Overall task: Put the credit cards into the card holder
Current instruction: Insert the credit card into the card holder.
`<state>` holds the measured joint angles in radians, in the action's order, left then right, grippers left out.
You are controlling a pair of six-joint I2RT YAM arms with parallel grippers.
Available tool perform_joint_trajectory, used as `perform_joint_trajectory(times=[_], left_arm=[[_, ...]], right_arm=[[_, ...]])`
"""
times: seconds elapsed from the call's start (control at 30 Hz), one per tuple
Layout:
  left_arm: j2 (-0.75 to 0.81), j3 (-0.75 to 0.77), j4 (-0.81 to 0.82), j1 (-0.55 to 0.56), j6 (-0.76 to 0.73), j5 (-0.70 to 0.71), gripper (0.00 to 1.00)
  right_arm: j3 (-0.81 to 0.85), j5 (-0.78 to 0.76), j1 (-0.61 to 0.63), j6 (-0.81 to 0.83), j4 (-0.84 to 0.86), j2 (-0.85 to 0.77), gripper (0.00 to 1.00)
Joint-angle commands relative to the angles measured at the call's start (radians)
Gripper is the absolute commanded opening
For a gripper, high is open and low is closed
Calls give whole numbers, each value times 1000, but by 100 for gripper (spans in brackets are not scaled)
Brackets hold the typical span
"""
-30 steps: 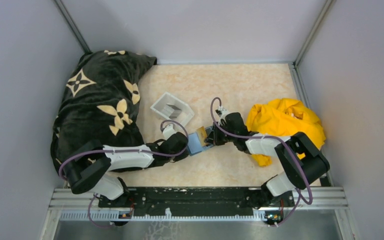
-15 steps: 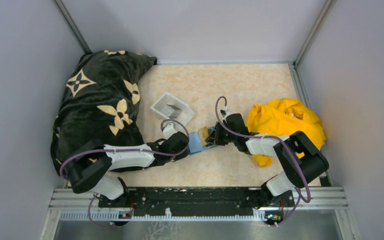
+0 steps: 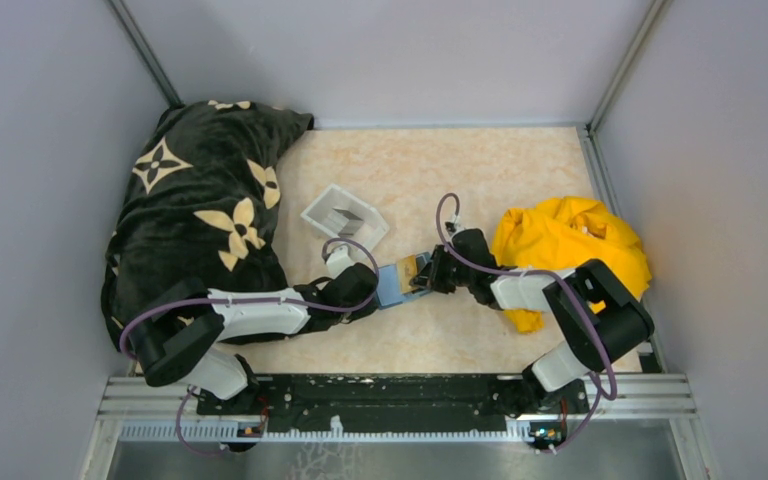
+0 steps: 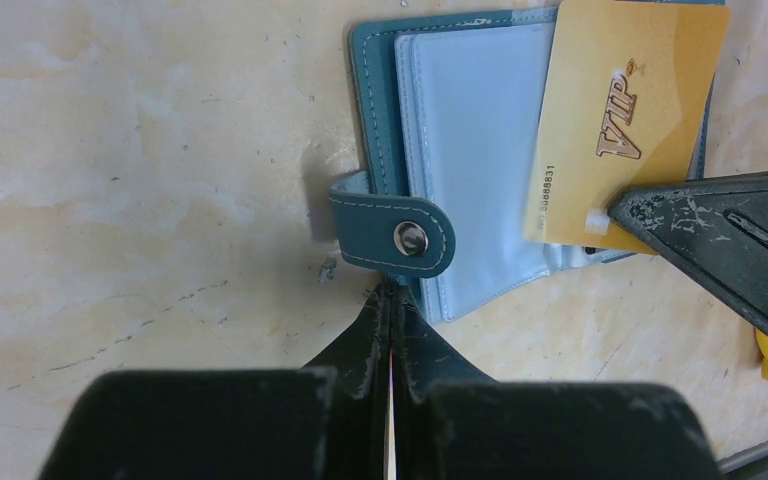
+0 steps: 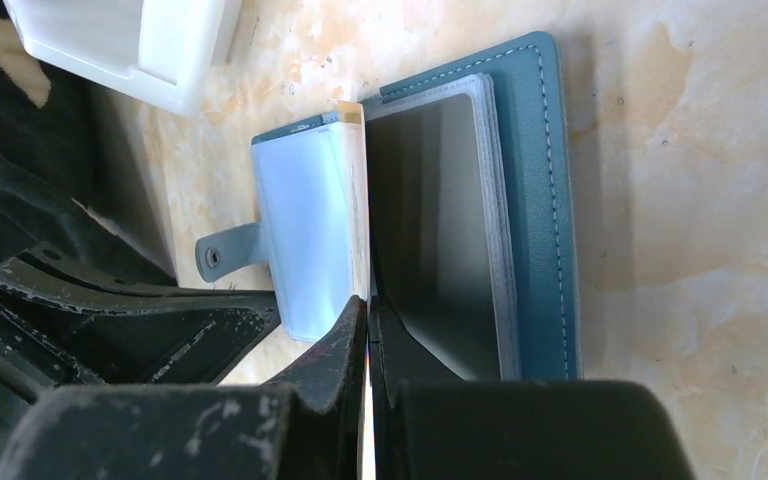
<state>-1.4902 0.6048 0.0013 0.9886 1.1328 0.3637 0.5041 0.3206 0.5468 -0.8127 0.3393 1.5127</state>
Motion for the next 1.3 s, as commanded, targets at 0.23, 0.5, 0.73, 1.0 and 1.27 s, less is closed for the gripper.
perform_joint_trajectory(times=[0.23,0.5,0.73,1.0,1.27], left_arm=[[-57,-37,-83,-2,-25,17,0],[-58,-32,-89,-2,-30,29,0],[-67,-20,-93,-5,-42,38,0],[-68,-20,-94,-11,-57,48,0],[-74,-30,-64,-19,-72,33,0]], right_arm=[[-13,18,5,66,-91,-11,0],[-16,52,4,118,-125,-17,0],[-17,67,4,132,-137,-15,0],[4,79,2,148,-152,21,0],[34,101,3,150,-146,68,0]])
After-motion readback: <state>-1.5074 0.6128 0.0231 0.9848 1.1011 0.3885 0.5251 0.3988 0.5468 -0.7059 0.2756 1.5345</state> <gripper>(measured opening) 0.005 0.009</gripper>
